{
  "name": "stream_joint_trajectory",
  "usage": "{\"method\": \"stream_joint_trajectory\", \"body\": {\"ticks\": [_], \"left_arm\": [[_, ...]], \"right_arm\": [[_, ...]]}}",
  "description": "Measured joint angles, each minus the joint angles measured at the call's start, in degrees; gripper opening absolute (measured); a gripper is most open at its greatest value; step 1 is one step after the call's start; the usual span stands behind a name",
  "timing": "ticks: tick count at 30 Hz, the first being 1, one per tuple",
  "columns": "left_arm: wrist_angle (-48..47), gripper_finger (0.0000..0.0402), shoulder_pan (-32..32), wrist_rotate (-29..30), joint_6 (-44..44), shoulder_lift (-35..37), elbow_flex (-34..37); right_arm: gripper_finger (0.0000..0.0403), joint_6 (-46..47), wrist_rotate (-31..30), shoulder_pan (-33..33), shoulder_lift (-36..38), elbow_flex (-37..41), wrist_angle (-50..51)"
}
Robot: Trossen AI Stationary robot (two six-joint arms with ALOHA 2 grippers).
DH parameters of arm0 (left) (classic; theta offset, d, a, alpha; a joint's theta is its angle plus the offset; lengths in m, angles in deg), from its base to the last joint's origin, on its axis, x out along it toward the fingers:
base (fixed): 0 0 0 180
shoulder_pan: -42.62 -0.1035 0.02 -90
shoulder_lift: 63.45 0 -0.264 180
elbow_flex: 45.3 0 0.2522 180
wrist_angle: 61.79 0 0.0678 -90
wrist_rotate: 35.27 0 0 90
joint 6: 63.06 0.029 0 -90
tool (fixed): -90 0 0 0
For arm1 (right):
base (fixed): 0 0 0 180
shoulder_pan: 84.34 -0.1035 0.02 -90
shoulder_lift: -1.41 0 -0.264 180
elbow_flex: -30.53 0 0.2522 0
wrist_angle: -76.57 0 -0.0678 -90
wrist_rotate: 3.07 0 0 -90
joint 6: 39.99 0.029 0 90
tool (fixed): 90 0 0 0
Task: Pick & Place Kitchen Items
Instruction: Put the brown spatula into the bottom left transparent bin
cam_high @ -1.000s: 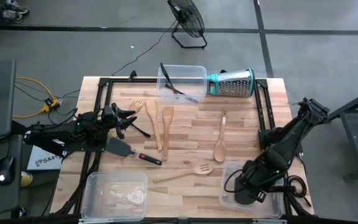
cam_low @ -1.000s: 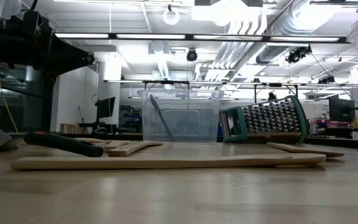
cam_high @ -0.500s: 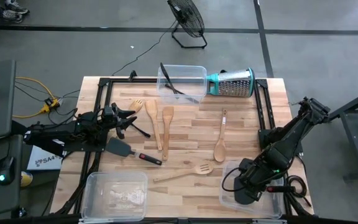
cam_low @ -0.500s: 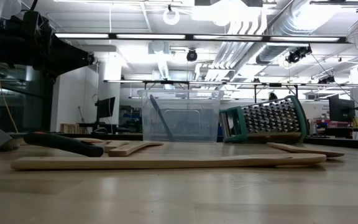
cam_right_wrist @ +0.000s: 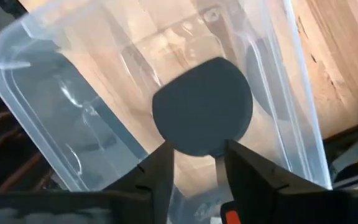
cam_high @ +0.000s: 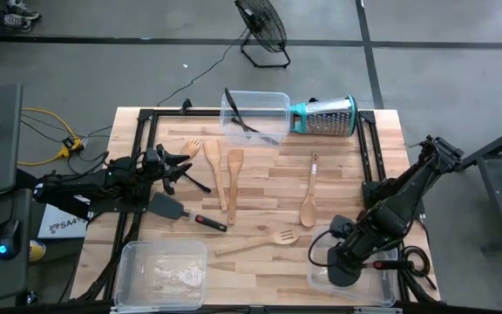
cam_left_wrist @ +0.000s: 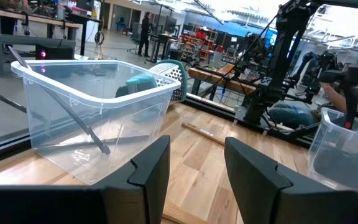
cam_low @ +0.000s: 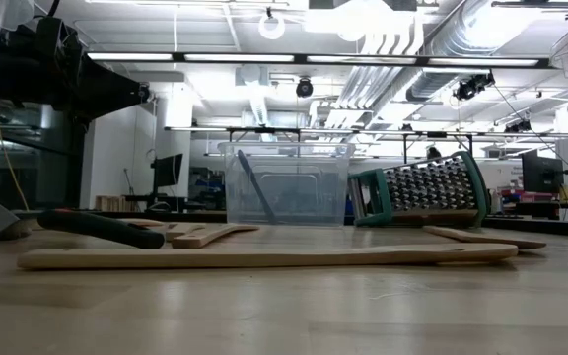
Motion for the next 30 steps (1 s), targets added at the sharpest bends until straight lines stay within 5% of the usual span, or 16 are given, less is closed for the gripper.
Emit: {"method": "stream_joint_trajectory", "body": {"ticks": [10,30], "left_arm": [[0.00,0.0152,0.00,0.00,0.00,0.01,0.00],[0.01,0.0152,0.00,0.00,0.01,0.02,0.00]], "right_arm": [[0.0199,0.71,-2.48,0.28,1.91,0.02,-0.63],[0.0199,5.12,-16.86,14.40,4.66,0.02,2.18]]}}
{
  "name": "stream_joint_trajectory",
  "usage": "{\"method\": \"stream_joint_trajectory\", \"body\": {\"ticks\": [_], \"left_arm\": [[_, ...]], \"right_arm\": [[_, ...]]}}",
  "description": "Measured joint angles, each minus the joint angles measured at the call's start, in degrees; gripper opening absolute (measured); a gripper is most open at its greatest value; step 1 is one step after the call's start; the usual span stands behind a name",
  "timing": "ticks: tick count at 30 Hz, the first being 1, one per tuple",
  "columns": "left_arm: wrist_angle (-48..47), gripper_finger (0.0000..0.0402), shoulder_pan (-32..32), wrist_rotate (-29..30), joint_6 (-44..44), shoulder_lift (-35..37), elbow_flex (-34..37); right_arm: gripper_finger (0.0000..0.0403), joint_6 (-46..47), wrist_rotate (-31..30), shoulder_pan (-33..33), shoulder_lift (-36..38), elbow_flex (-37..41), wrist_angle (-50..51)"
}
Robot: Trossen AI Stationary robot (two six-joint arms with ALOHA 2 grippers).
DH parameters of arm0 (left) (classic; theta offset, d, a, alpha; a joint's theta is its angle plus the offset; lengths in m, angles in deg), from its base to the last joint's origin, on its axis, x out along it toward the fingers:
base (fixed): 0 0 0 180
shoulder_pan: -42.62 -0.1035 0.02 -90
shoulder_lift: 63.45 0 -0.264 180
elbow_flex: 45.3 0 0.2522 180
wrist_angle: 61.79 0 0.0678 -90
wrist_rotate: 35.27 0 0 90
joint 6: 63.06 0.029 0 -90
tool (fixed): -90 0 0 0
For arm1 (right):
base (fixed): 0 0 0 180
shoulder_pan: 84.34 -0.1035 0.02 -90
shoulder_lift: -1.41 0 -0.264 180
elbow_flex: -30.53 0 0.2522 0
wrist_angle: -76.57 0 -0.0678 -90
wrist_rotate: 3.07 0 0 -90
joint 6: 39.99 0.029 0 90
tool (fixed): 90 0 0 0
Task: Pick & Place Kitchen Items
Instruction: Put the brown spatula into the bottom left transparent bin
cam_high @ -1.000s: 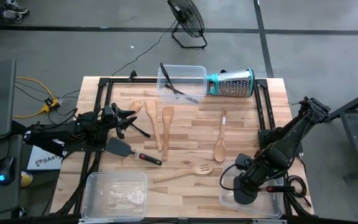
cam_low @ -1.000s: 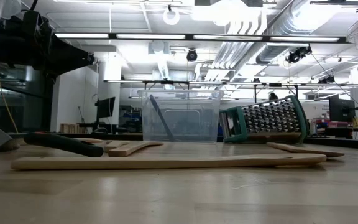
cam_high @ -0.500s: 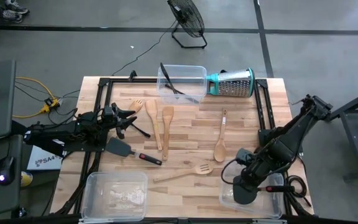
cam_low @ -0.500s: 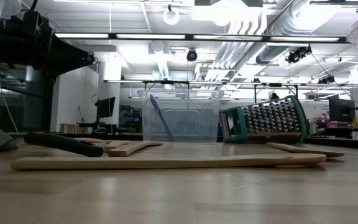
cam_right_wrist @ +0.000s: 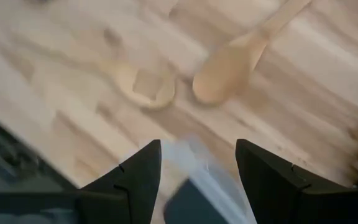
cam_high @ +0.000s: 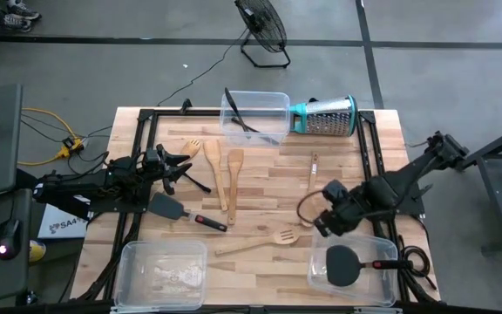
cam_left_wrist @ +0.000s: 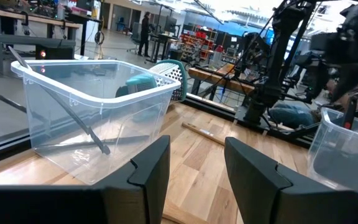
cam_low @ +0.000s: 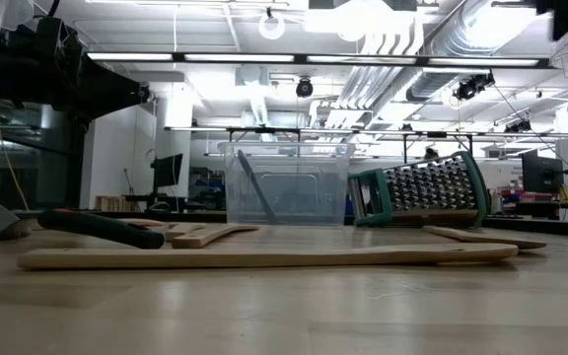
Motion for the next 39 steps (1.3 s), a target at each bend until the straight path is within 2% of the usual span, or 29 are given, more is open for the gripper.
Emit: {"method": "stream_joint_trajectory", "body": {"ticks": [10,19,31,34,39], "left_arm": [[-0.01,0.0152,0.00,0.00,-0.02,-0.02,0.00],[-0.02,0.0152,-0.01,0.00,-0.02,-0.02,0.00],[-0.02,0.0152,0.00,0.00,0.00,0.00,0.00],[-0.01,0.0152,-0.01,0.00,-0.01,0.00,0.00],[-0.02,0.0152,-0.01,0.00,-0.01,-0.02,0.00]], "right_arm": [[0.0199,4.82,-1.55,14.88,-0.63,0.00,4.07],[0.0199,3.10,-0.11,25.41,-4.64,0.00,5.30],[0.0199,1.84,2.54,31.26,-8.72,0.16,3.89],[0.0199,1.70,3.79,32.41,-8.58,2.93,1.64],[0.0199,0.28,7.13,33.56,-6.97,10.76,-7.69]]}}
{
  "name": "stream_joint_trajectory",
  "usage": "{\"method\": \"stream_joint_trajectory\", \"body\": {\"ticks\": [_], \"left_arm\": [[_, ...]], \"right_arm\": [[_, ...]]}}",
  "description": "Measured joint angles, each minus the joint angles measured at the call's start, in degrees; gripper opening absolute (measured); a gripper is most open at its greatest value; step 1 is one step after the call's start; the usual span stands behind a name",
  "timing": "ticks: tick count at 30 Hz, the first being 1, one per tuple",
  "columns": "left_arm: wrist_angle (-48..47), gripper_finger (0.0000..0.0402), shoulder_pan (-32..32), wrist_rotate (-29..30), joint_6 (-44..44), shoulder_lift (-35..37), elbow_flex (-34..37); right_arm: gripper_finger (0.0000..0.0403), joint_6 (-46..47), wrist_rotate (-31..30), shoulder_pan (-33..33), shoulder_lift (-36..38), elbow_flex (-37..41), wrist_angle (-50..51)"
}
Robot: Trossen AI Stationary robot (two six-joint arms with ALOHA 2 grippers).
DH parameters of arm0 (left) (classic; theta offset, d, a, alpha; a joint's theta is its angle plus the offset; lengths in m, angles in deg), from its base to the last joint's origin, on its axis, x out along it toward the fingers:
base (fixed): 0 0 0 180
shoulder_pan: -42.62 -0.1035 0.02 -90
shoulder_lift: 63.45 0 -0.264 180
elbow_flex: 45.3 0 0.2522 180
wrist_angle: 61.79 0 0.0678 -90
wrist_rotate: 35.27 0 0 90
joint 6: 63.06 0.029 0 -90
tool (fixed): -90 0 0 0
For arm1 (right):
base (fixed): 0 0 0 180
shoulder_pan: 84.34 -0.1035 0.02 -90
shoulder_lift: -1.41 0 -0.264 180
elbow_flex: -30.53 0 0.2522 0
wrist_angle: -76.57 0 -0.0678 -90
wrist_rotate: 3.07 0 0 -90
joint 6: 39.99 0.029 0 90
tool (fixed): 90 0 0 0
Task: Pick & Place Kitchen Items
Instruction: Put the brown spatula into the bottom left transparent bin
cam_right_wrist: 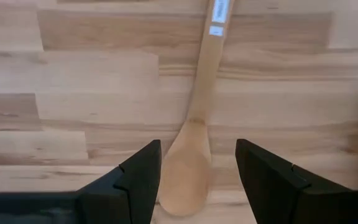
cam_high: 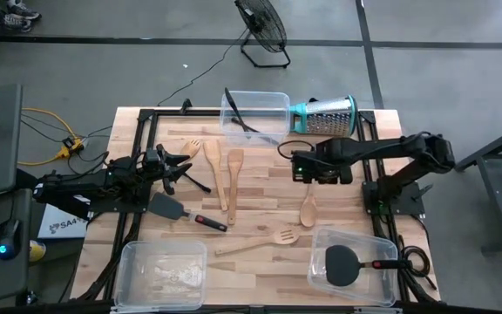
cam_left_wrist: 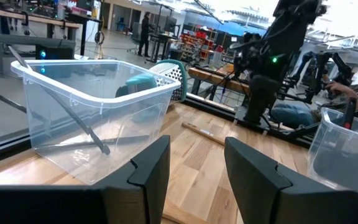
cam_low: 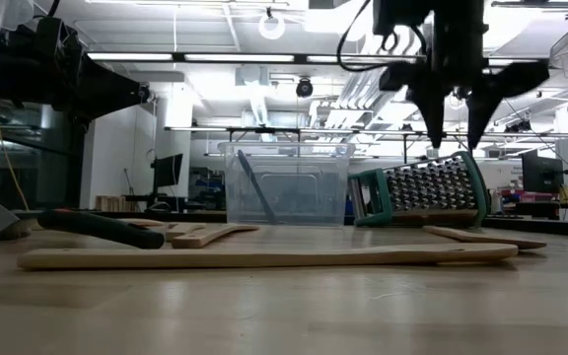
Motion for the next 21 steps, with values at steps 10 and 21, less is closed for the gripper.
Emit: {"method": "stream_joint_trajectory", "body": {"ticks": [10,21], "left_arm": [[0.02,0.0152,-0.01,0.00,-0.01,0.00,0.00],[0.02,0.0152,-0.01,0.00,-0.01,0.02,0.00]], "right_arm": [[0.0199,-0.33,1.31,2.99,0.39,8.36,-5.73],[0.0199,-0.34,2.35,3.84,-0.02,15.92,-17.26]]}}
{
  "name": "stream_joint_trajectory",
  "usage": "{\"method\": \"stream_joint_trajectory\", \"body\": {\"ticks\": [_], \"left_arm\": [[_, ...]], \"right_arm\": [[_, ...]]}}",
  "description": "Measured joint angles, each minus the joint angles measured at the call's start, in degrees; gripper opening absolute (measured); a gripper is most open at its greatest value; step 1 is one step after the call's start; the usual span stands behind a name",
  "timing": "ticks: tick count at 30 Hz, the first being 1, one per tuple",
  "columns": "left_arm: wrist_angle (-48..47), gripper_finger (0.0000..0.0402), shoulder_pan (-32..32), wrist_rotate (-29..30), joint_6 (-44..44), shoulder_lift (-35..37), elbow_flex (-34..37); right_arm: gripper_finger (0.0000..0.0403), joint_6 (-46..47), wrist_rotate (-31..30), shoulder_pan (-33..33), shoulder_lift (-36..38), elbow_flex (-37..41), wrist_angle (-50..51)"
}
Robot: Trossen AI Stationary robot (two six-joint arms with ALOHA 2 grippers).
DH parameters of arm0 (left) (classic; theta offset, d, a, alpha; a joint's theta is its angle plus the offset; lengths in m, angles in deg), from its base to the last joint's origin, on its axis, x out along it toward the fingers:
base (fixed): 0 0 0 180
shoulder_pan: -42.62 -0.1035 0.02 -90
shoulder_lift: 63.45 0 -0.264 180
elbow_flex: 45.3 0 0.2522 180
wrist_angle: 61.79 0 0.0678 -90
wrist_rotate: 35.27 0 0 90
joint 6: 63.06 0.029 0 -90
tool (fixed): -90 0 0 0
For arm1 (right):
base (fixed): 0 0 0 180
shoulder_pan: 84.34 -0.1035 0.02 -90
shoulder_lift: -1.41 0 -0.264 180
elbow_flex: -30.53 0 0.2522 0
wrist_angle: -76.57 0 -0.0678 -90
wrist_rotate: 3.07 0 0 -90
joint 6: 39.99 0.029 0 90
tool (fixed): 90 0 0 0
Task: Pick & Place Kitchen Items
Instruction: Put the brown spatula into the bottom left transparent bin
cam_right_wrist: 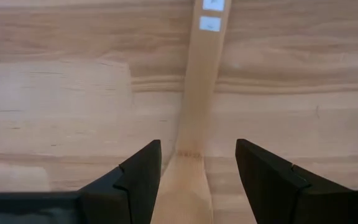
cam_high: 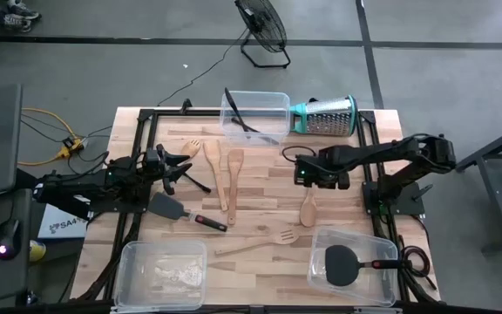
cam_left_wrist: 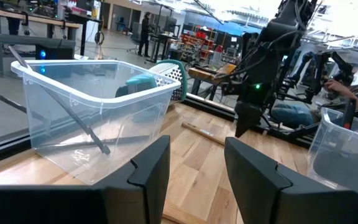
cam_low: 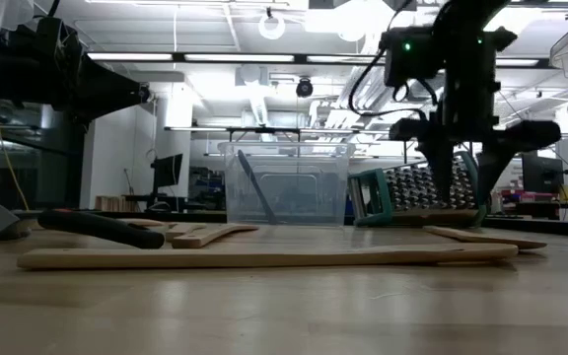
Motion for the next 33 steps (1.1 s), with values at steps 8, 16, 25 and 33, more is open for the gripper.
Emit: {"method": "stream_joint_trajectory", "body": {"ticks": [8,16,25,33], "left_arm": [[0.00,0.0152,0.02,0.00,0.00,-0.02,0.00],[0.00,0.0152,0.02,0.00,0.02,-0.02,0.00],[-0.02,0.0152,0.01,0.00,0.02,0.00,0.00],[-0.01,0.0152,0.00,0.00,0.00,-0.02,0.00]], "right_arm": [[0.0199,-1.50,-1.16,0.92,-0.20,2.48,-2.39],[0.0199,-1.49,0.30,1.80,-4.30,2.48,-5.27],[0.0199,-0.06,3.05,2.25,-9.86,2.15,-8.62],[0.0199,-0.01,2.90,2.32,-11.07,2.17,-8.68]]}}
